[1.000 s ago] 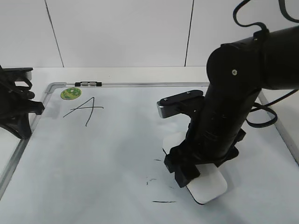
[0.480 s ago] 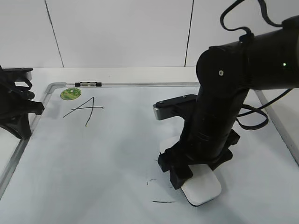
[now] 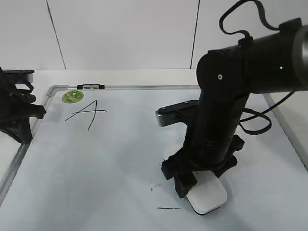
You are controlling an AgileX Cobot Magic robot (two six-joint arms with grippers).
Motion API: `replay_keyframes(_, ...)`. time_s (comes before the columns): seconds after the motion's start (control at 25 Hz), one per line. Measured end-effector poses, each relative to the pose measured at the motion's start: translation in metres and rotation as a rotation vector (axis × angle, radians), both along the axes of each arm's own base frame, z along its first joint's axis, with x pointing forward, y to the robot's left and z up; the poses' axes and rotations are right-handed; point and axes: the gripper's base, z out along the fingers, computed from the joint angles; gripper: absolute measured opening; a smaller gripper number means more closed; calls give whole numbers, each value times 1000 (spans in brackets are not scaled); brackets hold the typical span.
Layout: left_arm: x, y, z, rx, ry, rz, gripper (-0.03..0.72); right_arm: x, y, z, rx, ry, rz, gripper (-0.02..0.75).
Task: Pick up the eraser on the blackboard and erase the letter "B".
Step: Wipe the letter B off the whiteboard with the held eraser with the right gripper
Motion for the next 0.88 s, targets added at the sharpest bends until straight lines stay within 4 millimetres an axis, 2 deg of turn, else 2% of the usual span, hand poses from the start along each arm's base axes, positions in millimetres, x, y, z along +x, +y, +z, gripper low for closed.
replay_keyframes(0.48,0,0,0,0,1,0,33,3,3,1,-5,10,4,604)
replay_keyframes(0.88,0,0,0,0,1,0,33,3,2,0,-14,17,7,605)
